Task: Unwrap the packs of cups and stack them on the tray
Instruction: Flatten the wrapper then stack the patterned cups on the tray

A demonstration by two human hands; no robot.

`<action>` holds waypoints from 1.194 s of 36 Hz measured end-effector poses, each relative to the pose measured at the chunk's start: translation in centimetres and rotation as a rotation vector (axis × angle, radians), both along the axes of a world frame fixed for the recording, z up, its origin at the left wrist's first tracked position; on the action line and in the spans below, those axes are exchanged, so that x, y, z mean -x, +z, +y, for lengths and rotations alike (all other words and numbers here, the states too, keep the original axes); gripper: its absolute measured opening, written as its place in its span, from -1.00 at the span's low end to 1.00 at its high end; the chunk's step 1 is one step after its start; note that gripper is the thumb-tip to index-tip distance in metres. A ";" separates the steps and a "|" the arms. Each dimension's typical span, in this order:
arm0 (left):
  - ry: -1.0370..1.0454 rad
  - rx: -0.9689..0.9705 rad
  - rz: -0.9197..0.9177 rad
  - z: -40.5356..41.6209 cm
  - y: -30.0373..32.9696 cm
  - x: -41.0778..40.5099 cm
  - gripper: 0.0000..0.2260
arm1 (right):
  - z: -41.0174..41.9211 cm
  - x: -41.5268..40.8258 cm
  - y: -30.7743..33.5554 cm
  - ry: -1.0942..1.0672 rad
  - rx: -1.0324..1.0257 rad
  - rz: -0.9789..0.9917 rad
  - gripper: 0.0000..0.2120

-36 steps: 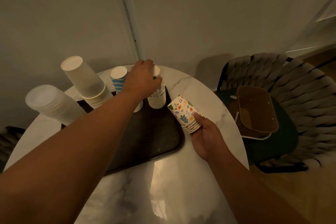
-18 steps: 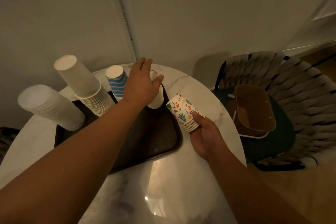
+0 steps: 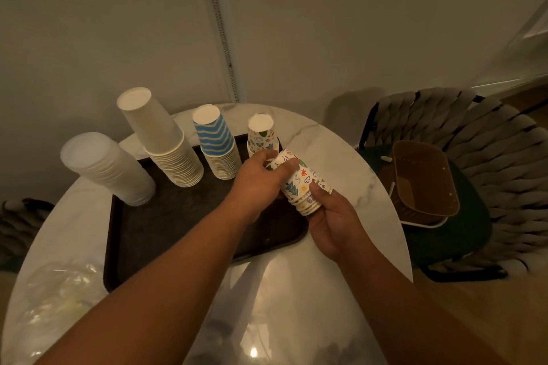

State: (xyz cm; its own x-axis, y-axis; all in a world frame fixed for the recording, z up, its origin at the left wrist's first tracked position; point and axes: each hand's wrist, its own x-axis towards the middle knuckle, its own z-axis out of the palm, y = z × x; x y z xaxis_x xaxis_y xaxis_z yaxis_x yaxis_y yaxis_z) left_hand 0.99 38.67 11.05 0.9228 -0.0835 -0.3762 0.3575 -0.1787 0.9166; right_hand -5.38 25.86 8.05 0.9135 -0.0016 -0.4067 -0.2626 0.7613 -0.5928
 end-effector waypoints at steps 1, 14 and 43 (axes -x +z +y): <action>0.008 -0.009 -0.008 0.0 0.0 0.0 -0.46 | 0.1 -0.1 0.1 -0.003 0.008 -0.003 -0.60; 0.038 -0.606 -0.699 1.4 6.5 -5.6 -0.45 | -1.0 0.2 -1.2 -0.080 0.006 0.070 -0.60; -0.061 -0.076 -0.047 -0.2 -0.3 -0.1 -0.33 | -1.5 0.2 -1.3 -0.058 0.048 0.026 -0.60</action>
State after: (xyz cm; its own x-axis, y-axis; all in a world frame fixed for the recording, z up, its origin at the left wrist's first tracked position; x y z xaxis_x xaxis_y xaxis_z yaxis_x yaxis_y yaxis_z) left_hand 1.04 38.45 10.71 0.9335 -0.1132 -0.3404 0.3010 -0.2688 0.9150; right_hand -5.55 24.32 6.78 0.9003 -0.0744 -0.4289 -0.2349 0.7466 -0.6224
